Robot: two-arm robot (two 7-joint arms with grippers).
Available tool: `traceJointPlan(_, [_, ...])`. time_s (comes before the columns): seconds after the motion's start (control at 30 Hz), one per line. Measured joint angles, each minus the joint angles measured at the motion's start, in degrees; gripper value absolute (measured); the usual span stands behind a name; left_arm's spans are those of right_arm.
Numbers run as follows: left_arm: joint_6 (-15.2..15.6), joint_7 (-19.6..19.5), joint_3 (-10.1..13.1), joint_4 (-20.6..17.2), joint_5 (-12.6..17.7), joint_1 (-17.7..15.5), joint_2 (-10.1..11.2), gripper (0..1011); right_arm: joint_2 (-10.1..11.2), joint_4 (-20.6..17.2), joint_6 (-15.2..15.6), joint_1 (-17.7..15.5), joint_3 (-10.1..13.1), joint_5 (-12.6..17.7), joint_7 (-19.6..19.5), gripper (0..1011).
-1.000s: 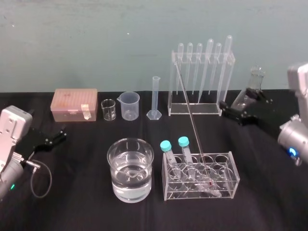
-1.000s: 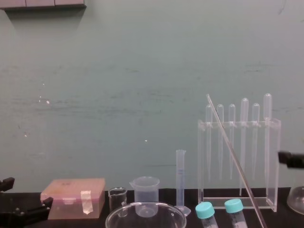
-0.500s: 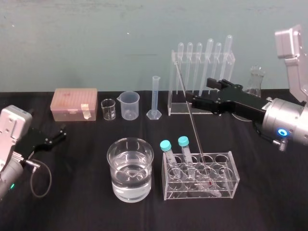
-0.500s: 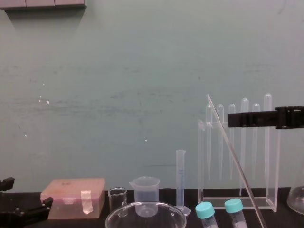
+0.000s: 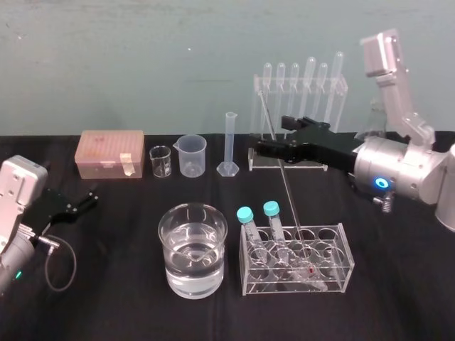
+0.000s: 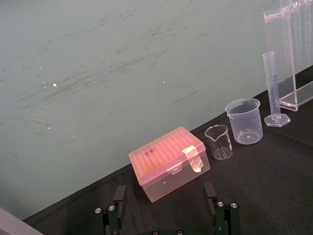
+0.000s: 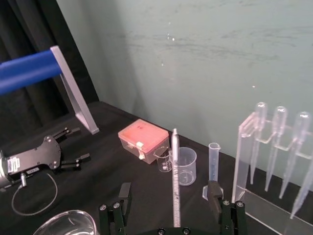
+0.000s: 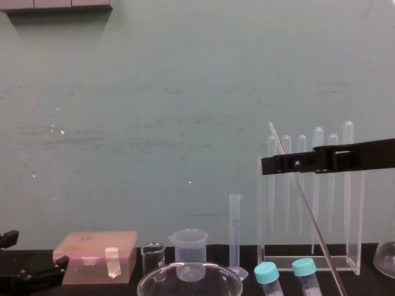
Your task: Hold the thermometer with one hand and immerse one end into the beaker, then reinsert it into the test tube rack.
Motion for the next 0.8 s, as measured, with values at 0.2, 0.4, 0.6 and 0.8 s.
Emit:
traceJointPlan(0.2, [0.00, 0.00, 0.00, 0.00, 0.00, 0.00, 0.00, 1008, -0.44, 1.13, 0.05, 1.64, -2.22, -1.65, -0.12, 1004])
traceJointPlan(0.4, [0.00, 0.00, 0.00, 0.00, 0.00, 0.00, 0.00, 1008, -0.67, 1.54, -0.01, 2.06, -2.85, -3.07, -0.72, 1004])
traceJointPlan(0.6, [0.00, 0.00, 0.00, 0.00, 0.00, 0.00, 0.00, 1008, -0.71, 1.56, -0.31, 2.06, -2.85, -3.46, -0.90, 1004])
traceJointPlan(0.8, [0.00, 0.00, 0.00, 0.00, 0.00, 0.00, 0.00, 1008, -0.70, 1.56, -0.26, 2.09, -2.85, -3.38, -0.87, 983])
